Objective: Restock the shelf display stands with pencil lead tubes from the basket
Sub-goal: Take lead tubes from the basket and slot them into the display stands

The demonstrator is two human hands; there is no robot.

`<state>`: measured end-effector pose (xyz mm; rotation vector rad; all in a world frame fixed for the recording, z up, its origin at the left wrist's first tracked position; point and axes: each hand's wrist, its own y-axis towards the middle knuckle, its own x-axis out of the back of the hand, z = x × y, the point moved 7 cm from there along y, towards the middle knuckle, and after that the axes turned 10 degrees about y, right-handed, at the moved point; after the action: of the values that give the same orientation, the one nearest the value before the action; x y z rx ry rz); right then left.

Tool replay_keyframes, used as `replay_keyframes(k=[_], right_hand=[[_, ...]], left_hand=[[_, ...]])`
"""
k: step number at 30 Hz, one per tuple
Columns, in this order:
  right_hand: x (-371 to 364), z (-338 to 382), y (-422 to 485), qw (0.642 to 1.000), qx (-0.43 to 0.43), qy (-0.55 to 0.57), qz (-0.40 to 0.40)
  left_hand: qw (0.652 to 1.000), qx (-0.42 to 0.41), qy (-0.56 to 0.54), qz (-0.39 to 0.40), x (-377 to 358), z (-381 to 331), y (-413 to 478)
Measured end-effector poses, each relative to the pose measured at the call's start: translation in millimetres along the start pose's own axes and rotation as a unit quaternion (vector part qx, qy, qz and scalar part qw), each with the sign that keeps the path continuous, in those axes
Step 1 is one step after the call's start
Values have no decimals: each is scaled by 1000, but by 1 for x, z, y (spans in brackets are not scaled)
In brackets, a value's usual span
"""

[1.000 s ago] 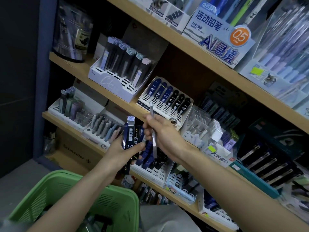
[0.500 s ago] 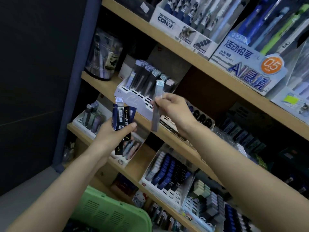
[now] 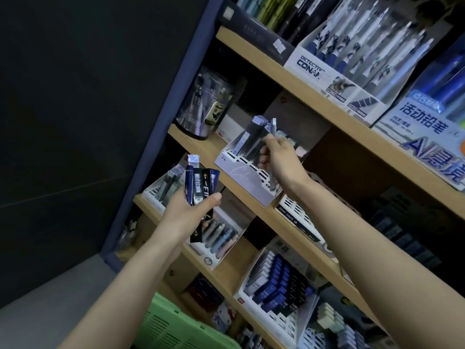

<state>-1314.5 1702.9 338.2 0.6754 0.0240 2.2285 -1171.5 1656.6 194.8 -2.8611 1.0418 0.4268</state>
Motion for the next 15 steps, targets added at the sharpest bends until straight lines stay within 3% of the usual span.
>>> replay_keyframes(k=[5,15], right_hand=[[22,12,-10,988,35,-149,5],[64,26,-1,977,111,-137,-119]], left_hand=[[1000,8,-3,2,6,1,1],[1000,11,17,13,1,1,-1]])
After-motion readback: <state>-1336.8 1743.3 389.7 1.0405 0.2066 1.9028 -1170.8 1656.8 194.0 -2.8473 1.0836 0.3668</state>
